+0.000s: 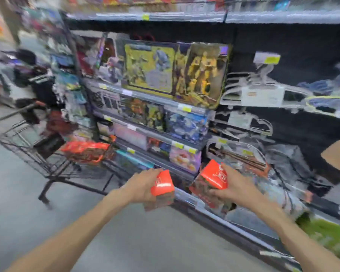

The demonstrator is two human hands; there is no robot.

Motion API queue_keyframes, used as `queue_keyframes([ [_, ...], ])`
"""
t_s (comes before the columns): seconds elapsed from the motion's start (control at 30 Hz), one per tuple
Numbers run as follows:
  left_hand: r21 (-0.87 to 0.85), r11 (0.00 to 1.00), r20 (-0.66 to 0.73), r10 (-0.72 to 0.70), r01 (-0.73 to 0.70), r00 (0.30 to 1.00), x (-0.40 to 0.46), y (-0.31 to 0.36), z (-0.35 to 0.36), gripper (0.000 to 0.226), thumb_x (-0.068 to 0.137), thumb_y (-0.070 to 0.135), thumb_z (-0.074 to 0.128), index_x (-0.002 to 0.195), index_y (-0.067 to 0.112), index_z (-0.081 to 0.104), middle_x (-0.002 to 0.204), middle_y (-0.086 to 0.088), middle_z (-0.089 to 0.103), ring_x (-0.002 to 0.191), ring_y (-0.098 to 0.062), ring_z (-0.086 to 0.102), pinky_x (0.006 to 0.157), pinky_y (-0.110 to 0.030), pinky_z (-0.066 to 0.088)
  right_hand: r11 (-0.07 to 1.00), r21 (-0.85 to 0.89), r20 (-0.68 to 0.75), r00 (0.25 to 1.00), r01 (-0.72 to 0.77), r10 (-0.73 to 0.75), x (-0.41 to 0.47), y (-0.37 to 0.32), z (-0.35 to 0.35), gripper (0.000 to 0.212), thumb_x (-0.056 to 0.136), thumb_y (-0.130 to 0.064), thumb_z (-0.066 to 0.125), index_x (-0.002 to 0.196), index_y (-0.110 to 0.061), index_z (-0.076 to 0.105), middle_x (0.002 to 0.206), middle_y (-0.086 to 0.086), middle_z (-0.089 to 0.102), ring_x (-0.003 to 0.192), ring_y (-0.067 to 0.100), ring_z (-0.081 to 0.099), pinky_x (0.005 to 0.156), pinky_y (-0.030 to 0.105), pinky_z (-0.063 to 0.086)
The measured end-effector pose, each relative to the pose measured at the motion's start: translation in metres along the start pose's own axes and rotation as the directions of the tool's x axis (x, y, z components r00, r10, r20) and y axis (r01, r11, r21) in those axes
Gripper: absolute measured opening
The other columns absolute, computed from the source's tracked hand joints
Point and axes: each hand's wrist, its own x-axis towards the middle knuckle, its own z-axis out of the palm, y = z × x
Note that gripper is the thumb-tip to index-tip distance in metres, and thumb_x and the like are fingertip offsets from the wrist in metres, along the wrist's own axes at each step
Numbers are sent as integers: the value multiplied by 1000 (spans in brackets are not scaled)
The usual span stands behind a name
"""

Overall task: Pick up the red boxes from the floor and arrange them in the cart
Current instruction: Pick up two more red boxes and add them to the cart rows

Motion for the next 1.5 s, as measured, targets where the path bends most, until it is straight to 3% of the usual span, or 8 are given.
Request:
queue_keyframes([
  [0.17,-68,965,-55,-259,255,964,-57,-141,-39,110,69,45,83,158,20,22,151,-5,43,137,-27,45,111,-43,40,973,8,99,969,229,-229,123,-125,63,103,60,-77,75,145,-35,33,124,-19,52,109,2,54,92,30,49],
  [0.27,-123,915,-99,-397,384,913,-86,-214,-57,109,71,45,84,158,18,24,151,-6,45,137,-27,46,111,-38,39,936,41,150,924,349,-351,190,-196,100,97,58,-84,71,136,-40,35,116,-26,55,95,-9,55,79,22,47],
  [0.43,-165,829,-133,-555,534,821,-110,-318,-86,101,73,47,82,156,19,30,151,-5,48,134,-24,51,108,-33,42,848,88,228,818,523,-528,296,-306,152,90,59,-82,71,133,-45,35,119,-24,55,100,-3,55,78,21,47],
  [0.73,-298,657,-107,-744,693,659,-103,-468,-147,102,76,25,84,157,13,25,154,-8,40,137,-23,44,111,-30,36,683,148,341,611,716,-714,466,-475,216,112,68,-75,74,156,-24,28,154,-4,47,135,16,51,108,37,45],
  [0.9,-326,629,-119,-768,706,629,-92,-556,-172,100,77,21,83,157,11,24,152,-9,42,135,-23,45,106,-25,36,660,183,363,573,729,-734,535,-550,253,105,69,-74,74,152,-26,30,140,-7,55,118,16,59,97,39,52],
  [1.1,-261,680,-115,-727,686,677,-60,-693,-184,102,72,28,81,157,17,26,149,-6,45,133,-22,47,109,-37,42,699,204,371,607,685,-703,609,-622,308,77,71,-66,77,130,-33,40,104,-12,59,87,4,60,75,30,53],
  [1.3,-151,823,-84,-563,548,822,10,-840,-204,99,69,36,79,154,21,31,147,-3,50,128,-20,52,105,-29,42,826,137,345,755,547,-558,683,-665,348,96,75,-64,74,151,-26,30,135,-6,52,122,20,55,98,40,50],
  [1.5,-95,945,-7,-315,313,949,125,-927,-200,101,72,45,73,157,19,25,149,-3,50,132,-20,51,111,-37,44,943,51,308,893,328,-328,743,-652,369,86,76,-59,76,145,-24,37,132,-2,57,116,21,58,94,41,52],
])
